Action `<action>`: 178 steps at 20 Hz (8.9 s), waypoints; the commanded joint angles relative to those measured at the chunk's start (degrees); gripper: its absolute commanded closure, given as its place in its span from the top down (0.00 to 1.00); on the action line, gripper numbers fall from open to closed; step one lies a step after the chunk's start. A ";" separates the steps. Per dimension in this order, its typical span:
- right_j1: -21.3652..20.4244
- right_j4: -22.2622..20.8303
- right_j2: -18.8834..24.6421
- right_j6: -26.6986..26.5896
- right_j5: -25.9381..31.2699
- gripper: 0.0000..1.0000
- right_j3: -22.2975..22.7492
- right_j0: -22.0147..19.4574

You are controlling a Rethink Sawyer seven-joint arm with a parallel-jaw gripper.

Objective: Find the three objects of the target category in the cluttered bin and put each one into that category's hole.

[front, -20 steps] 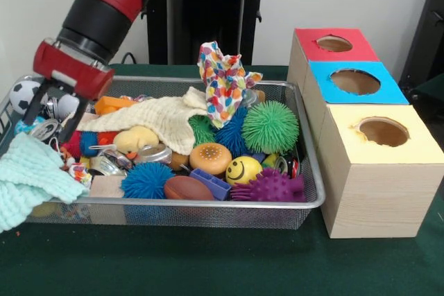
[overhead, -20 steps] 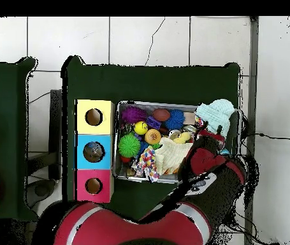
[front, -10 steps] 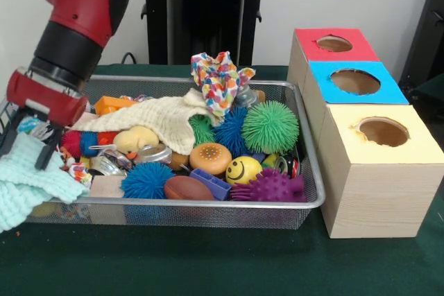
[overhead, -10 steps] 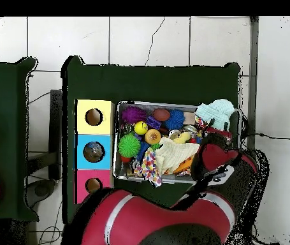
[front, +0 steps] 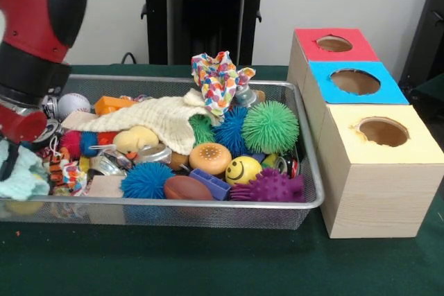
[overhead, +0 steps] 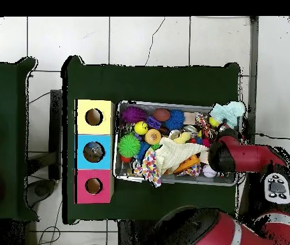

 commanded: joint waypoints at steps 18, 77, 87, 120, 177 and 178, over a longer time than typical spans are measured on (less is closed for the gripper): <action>2.70 -3.45 20.40 -15.34 24.32 0.00 5.65 -1.25; 15.91 10.11 -8.30 -2.04 -21.80 0.00 15.38 22.37; 29.86 37.30 -27.63 -12.35 -40.17 0.00 14.77 35.64; 28.90 34.76 -39.03 -7.04 -16.25 0.00 9.19 35.90; -29.33 13.04 13.15 -5.36 28.47 0.00 43.79 6.06; -31.47 13.45 11.61 -5.32 31.60 0.00 43.69 7.66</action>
